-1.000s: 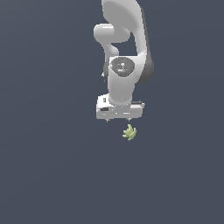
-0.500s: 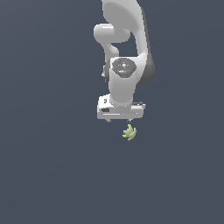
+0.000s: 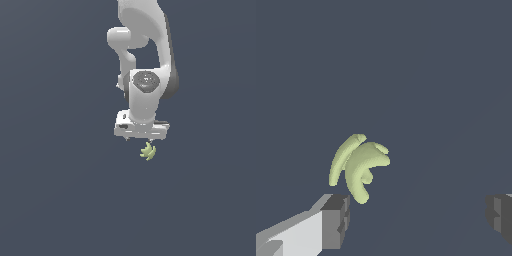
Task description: Pick up the object and move it to a goal position.
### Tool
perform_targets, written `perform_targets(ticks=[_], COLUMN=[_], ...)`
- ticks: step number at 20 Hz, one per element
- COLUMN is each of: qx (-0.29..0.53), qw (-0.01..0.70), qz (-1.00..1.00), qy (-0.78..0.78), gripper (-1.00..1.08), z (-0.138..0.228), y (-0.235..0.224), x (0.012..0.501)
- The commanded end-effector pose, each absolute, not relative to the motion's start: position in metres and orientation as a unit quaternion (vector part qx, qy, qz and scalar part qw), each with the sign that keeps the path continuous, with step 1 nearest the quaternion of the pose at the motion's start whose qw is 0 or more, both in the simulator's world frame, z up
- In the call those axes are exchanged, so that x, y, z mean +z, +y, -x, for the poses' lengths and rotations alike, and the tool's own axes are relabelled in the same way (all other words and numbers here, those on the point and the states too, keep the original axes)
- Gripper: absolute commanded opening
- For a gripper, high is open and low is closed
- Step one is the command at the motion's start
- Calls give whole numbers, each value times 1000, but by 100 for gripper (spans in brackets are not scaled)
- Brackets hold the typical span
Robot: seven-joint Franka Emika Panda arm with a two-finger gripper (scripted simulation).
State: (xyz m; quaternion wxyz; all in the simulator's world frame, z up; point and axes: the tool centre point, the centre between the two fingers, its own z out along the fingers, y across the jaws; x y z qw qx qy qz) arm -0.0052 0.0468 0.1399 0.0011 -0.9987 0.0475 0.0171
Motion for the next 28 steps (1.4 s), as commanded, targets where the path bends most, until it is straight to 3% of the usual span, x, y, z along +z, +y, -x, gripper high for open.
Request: perform_targets(ticks=[1, 28], qx=[16, 0], qw=[1, 0], qz=[997, 951], qy=[71, 308], gripper=[100, 100], z=[5, 4], y=[52, 100], x=[135, 91])
